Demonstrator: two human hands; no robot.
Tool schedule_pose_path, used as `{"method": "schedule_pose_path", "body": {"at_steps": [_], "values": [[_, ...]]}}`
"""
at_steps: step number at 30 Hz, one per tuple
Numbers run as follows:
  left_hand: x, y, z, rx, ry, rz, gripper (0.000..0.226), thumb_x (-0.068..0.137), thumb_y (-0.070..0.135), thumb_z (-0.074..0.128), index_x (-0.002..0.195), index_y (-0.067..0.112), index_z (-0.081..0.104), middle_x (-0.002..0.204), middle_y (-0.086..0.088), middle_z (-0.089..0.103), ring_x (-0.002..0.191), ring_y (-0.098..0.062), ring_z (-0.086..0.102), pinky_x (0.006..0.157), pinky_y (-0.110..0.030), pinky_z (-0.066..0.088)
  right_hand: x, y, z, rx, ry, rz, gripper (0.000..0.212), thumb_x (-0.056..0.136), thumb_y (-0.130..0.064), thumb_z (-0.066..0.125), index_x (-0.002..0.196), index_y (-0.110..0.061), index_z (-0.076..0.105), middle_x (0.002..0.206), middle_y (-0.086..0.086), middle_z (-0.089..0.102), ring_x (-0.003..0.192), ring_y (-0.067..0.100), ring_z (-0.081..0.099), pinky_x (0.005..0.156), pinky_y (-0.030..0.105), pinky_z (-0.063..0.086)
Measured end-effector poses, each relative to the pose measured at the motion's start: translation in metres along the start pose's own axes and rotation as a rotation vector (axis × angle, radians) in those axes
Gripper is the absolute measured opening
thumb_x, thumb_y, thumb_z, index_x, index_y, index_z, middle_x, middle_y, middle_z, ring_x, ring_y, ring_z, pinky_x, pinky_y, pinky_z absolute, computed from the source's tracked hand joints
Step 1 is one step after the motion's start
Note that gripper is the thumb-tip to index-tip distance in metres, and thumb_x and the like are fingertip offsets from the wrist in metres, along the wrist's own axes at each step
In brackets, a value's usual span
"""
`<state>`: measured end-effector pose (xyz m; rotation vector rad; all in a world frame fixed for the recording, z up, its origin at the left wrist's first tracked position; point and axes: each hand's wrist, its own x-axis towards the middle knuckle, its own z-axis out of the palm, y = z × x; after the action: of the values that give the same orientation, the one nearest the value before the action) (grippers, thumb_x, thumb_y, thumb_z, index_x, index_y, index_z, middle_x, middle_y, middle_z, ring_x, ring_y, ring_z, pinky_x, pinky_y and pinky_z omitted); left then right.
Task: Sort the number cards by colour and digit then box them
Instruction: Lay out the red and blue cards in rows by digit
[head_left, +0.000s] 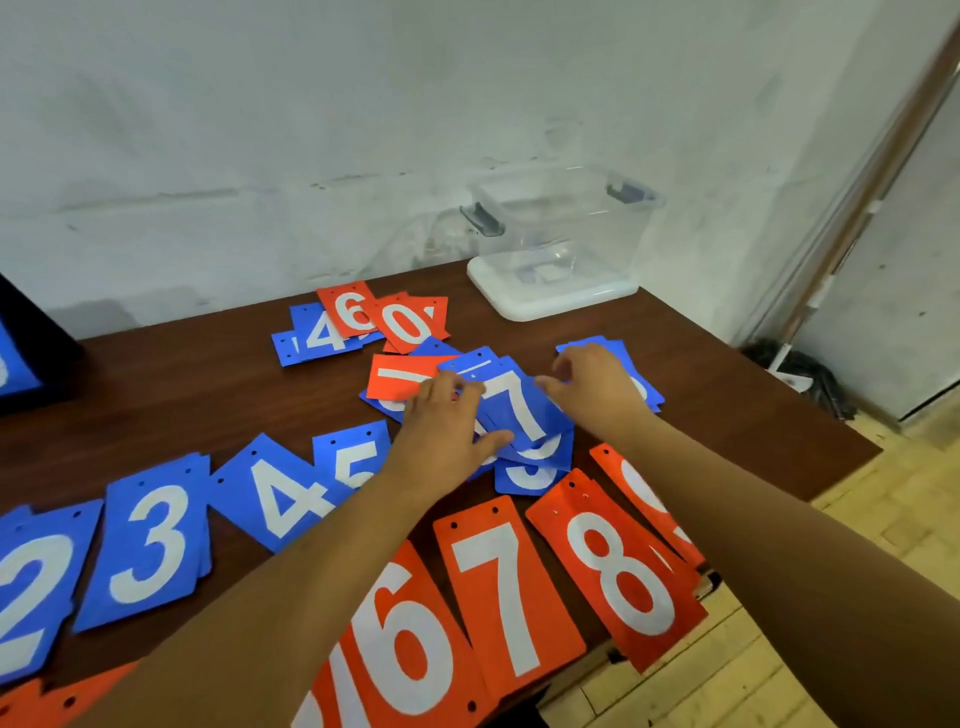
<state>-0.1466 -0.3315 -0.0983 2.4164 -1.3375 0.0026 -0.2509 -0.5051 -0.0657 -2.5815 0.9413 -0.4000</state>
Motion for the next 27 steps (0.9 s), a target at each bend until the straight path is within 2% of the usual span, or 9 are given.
{"method": "schedule_pose_path", "body": {"at_steps": [3, 4, 6, 8, 11, 15, 19, 22, 27], "values": [[-0.007, -0.01, -0.003, 0.029, -0.026, -0.066, 0.071, 0.088, 0.061, 0.058, 0.144, 0.019, 0.04, 0.143, -0.004, 0.043, 0.131, -0.022, 0.04, 0.107, -0.038, 0.033, -0.003, -0.025, 0.009, -0.027, -0.163, 0.069, 0.047, 0.082, -0.054, 0.069, 0.073, -0.012, 0.05, 0.069, 0.006, 0.053, 0.062, 0.018, 0.052, 0.053, 0.03, 0.043], [-0.009, -0.013, -0.003, 0.031, -0.07, -0.064, 0.071, 0.088, 0.06, 0.058, 0.144, 0.019, 0.04, 0.144, -0.003, 0.044, 0.132, -0.022, 0.041, 0.108, -0.039, 0.033, -0.003, -0.028, 0.012, -0.057, -0.204, 0.111, 0.052, 0.079, -0.057, 0.07, 0.069, -0.014, 0.042, 0.068, 0.005, 0.049, 0.061, 0.016, 0.048, 0.052, 0.027, 0.038], [-0.014, -0.015, -0.003, 0.051, -0.13, -0.05, 0.068, 0.089, 0.057, 0.059, 0.142, 0.019, 0.041, 0.143, -0.001, 0.044, 0.131, -0.02, 0.042, 0.109, -0.04, 0.034, -0.001, -0.032, 0.019, -0.152, -0.286, 0.175, 0.056, 0.076, -0.059, 0.072, 0.076, -0.012, 0.041, 0.088, 0.009, 0.056, 0.082, 0.02, 0.054, 0.066, 0.029, 0.044], [-0.017, -0.015, -0.004, 0.072, -0.123, -0.038, 0.062, 0.09, 0.056, 0.058, 0.138, 0.018, 0.045, 0.14, 0.0, 0.045, 0.129, -0.018, 0.043, 0.109, -0.039, 0.035, 0.003, -0.036, 0.023, -0.136, -0.317, 0.266, 0.06, 0.071, -0.056, 0.078, 0.098, -0.01, 0.049, 0.112, 0.015, 0.059, 0.105, 0.029, 0.057, 0.084, 0.038, 0.049], [-0.02, -0.014, -0.005, 0.079, -0.093, -0.03, 0.059, 0.092, 0.055, 0.055, 0.136, 0.018, 0.046, 0.139, 0.001, 0.046, 0.129, -0.018, 0.043, 0.109, -0.039, 0.035, 0.009, -0.043, 0.022, -0.02, -0.322, 0.35, 0.073, 0.067, -0.047, 0.084, 0.119, -0.009, 0.051, 0.117, 0.014, 0.059, 0.109, 0.032, 0.058, 0.092, 0.044, 0.052], [-0.024, -0.017, -0.003, 0.093, -0.077, -0.016, 0.06, 0.093, 0.057, 0.051, 0.138, 0.017, 0.045, 0.14, 0.001, 0.044, 0.131, -0.018, 0.041, 0.11, -0.04, 0.032, 0.012, -0.043, 0.029, 0.081, -0.231, 0.321, 0.041, 0.075, -0.03, 0.082, 0.093, -0.01, 0.052, 0.101, 0.013, 0.062, 0.088, 0.027, 0.061, 0.073, 0.036, 0.054], [-0.024, -0.018, -0.002, 0.08, -0.062, 0.004, 0.059, 0.093, 0.058, 0.051, 0.137, 0.018, 0.045, 0.14, 0.002, 0.045, 0.13, -0.018, 0.042, 0.11, -0.04, 0.031, 0.015, -0.033, 0.013, 0.572, -0.028, 0.341, 0.015, 0.082, -0.011, 0.074, 0.088, -0.008, 0.06, 0.088, 0.01, 0.068, 0.079, 0.025, 0.066, 0.056, 0.031, 0.052], [-0.023, -0.019, -0.002, 0.072, -0.077, -0.002, 0.056, 0.095, 0.056, 0.049, 0.136, 0.018, 0.047, 0.14, 0.002, 0.046, 0.13, -0.018, 0.042, 0.111, -0.041, 0.029, 0.014, -0.025, -0.009, 0.919, 0.087, 0.379, 0.015, 0.087, -0.009, 0.07, 0.098, -0.012, 0.06, 0.102, 0.007, 0.07, 0.08, 0.022, 0.068, 0.064, 0.035, 0.057], [-0.024, -0.019, -0.008, 0.085, -0.013, 0.032, 0.045, 0.103, 0.047, 0.037, 0.133, 0.02, 0.055, 0.147, 0.003, 0.045, 0.137, -0.014, 0.037, 0.115, -0.039, 0.021, -0.006, -0.023, -0.022, 1.03, -0.04, 0.389, 0.018, 0.089, -0.005, 0.065, 0.107, -0.009, 0.063, 0.103, 0.008, 0.073, 0.088, 0.028, 0.072, 0.073, 0.043, 0.059]]}}
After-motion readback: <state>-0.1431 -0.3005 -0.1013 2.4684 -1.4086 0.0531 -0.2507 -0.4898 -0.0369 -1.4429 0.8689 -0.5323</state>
